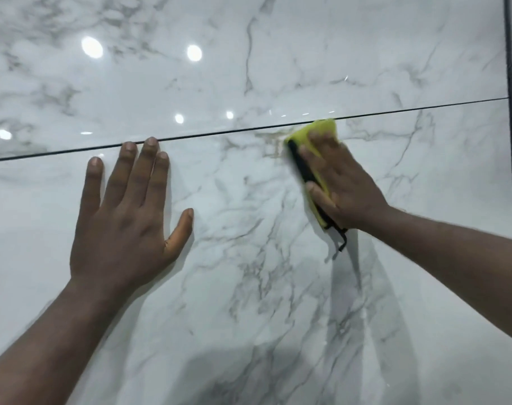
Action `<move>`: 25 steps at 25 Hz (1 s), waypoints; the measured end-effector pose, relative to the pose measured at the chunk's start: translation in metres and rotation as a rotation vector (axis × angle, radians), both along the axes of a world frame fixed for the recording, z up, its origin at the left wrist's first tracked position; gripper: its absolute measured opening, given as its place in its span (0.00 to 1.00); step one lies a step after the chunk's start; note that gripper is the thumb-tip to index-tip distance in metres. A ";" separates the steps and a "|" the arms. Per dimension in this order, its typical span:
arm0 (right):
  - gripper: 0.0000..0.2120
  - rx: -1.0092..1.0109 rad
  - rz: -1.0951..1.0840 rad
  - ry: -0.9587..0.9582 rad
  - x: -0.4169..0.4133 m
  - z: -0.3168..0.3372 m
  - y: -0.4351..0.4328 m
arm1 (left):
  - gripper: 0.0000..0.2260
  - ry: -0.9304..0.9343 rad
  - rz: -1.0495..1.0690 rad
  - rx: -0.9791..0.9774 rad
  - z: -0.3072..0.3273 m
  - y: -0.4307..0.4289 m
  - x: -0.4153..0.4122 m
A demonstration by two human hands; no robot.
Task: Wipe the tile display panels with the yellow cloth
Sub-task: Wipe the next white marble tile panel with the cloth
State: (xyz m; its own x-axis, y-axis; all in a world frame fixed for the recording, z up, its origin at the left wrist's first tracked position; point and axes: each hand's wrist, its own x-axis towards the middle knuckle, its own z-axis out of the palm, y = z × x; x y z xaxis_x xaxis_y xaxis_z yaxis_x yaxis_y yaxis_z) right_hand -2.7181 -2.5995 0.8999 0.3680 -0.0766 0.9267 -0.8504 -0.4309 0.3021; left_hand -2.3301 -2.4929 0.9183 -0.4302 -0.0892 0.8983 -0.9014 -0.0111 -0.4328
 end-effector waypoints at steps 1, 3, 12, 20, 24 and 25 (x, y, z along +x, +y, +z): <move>0.32 0.104 0.054 -0.265 -0.001 0.008 -0.001 | 0.36 0.040 -0.018 -0.005 -0.001 0.000 -0.005; 0.34 0.272 0.128 -0.572 0.013 0.018 -0.002 | 0.35 0.140 -0.096 -0.007 -0.003 -0.001 -0.026; 0.35 0.290 0.199 -0.768 -0.043 0.036 -0.029 | 0.35 0.090 -0.035 0.050 -0.002 -0.033 -0.122; 0.32 0.155 0.242 -0.436 -0.090 0.020 -0.054 | 0.37 0.168 -0.091 0.075 0.002 -0.087 -0.224; 0.33 -0.039 0.117 0.049 -0.109 0.005 -0.061 | 0.39 0.172 0.007 0.034 -0.006 -0.097 -0.232; 0.32 -0.132 0.089 0.209 -0.126 0.008 -0.065 | 0.39 0.175 0.019 0.028 -0.007 -0.098 -0.232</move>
State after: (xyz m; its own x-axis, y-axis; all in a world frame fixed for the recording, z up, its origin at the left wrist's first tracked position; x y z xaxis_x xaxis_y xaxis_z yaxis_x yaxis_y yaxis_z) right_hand -2.8442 -2.6646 0.9081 0.5520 0.0814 0.8298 -0.7243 -0.4461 0.5256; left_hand -2.5620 -2.5906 0.9113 -0.2658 -0.1216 0.9563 -0.9627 -0.0188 -0.2700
